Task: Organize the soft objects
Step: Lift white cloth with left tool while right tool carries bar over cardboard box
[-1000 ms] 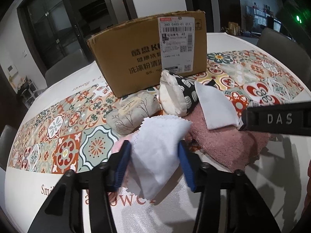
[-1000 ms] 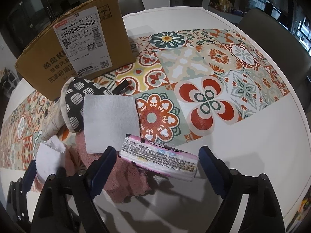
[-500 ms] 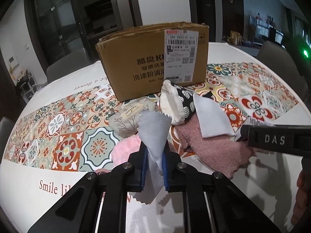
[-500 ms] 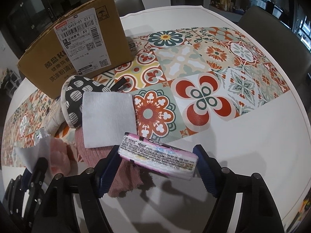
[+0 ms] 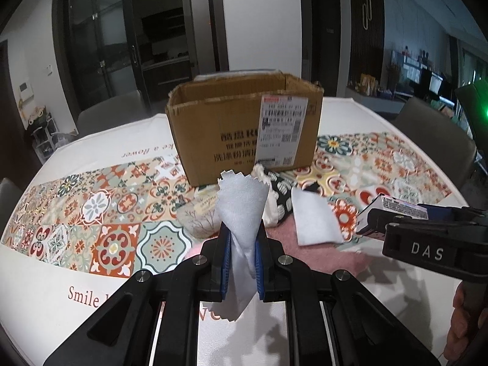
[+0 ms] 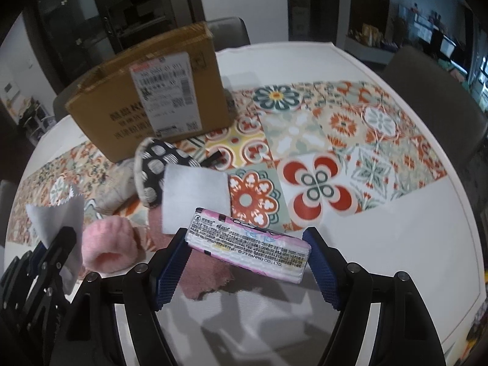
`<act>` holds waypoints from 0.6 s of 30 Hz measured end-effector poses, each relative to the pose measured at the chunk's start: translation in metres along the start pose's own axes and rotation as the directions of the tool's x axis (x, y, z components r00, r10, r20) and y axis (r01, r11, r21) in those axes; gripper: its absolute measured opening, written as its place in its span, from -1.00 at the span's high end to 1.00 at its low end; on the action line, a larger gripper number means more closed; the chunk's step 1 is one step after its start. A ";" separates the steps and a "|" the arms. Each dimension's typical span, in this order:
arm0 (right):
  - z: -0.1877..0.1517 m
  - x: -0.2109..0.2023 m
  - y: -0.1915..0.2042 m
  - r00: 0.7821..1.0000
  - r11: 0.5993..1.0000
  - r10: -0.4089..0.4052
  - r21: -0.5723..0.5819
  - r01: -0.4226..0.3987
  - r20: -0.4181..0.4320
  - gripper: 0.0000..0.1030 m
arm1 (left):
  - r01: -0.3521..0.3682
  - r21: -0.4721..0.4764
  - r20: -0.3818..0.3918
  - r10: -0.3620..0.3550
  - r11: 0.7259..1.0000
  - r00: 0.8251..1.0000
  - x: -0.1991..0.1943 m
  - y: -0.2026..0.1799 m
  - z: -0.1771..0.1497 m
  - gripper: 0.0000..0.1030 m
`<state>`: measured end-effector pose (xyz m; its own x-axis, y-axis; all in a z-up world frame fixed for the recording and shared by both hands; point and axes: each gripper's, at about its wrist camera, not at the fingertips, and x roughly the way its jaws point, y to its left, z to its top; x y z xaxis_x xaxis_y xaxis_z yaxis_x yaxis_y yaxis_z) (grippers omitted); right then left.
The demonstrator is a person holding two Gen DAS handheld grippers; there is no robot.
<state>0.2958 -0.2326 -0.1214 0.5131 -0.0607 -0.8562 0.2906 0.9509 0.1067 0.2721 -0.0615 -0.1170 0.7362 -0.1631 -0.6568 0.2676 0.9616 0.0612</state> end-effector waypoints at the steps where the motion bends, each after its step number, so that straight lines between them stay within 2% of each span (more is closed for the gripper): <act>1: 0.002 -0.005 0.001 1.000 1.000 0.006 -0.008 -0.006 0.013 -0.47 | 0.002 -0.005 0.009 -0.002 1.000 1.000 -0.004 0.001 0.003 0.71; 10: 0.017 -0.043 0.010 0.991 0.996 0.057 -0.075 -0.047 0.123 -0.47 | 0.007 -0.034 0.093 -0.004 0.999 0.996 -0.038 0.006 0.029 0.71; 18: 0.037 -0.074 0.018 0.967 0.989 0.116 -0.118 -0.090 0.228 -0.47 | 0.000 -0.054 0.159 0.009 0.999 0.987 -0.056 0.015 0.054 0.71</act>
<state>0.2933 -0.2219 -0.0369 0.7136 -0.0178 -0.7003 0.1455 0.9816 0.1233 0.2683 -0.0495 -0.0388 0.8280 -0.1877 -0.5284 0.2334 0.9722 0.0204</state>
